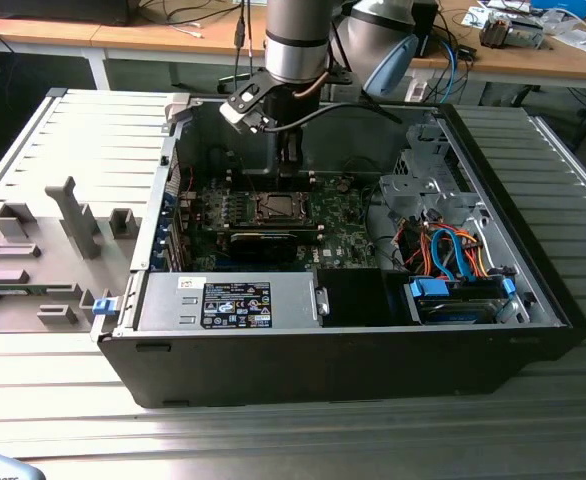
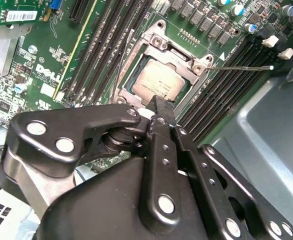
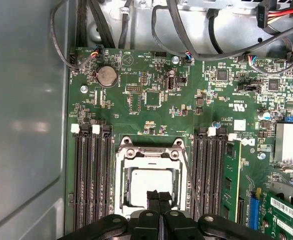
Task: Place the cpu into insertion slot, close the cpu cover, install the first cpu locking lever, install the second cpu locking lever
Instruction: 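Close the cpu cover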
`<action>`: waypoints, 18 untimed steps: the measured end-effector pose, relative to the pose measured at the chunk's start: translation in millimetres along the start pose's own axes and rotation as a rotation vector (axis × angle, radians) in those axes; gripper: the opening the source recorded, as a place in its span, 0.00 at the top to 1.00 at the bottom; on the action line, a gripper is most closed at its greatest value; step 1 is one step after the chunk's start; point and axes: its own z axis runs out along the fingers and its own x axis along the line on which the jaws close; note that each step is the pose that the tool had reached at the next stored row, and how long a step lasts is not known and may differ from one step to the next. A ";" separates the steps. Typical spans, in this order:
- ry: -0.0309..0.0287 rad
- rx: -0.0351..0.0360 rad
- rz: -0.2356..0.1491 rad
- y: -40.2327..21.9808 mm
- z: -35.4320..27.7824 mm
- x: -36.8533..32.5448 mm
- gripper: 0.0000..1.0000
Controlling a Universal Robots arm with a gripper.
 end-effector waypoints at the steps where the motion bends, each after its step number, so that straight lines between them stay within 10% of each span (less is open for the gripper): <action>1: -0.0001 0.0000 0.000 0.0 -0.7 0.0 0.89; 18: 0.0000 0.0001 0.000 -0.1 -8.4 -0.5 0.89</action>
